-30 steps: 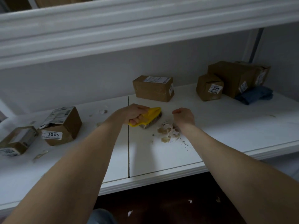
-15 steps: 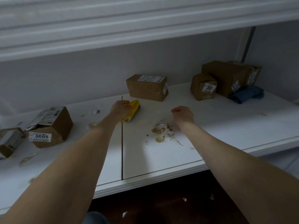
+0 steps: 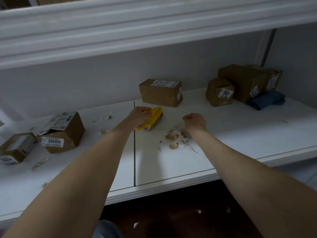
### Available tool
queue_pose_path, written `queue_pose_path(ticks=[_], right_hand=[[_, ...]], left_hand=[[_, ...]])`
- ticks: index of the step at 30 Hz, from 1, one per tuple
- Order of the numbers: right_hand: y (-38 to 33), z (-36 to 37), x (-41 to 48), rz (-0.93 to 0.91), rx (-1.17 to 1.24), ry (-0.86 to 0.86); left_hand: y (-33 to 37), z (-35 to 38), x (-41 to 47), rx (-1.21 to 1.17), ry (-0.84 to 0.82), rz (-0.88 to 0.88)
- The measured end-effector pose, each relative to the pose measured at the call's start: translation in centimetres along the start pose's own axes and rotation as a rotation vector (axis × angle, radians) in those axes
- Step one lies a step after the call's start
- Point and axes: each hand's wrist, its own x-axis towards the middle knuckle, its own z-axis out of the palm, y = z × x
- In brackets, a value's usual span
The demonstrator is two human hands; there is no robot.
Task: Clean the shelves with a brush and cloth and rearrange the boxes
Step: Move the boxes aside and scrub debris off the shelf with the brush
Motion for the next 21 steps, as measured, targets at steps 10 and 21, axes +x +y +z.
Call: queue_pose_path(ticks=[10, 21], right_hand=[[1.3, -0.9, 0.4, 0.034, -0.034, 0.030], [1.1, -2.7, 1.2, 0.017, -0.029, 0.057]], left_hand=[[1.9, 2.5, -0.6, 0.126, -0.198, 0.057], [2.1, 3.4, 1.4, 0.041, 0.035, 0.132]])
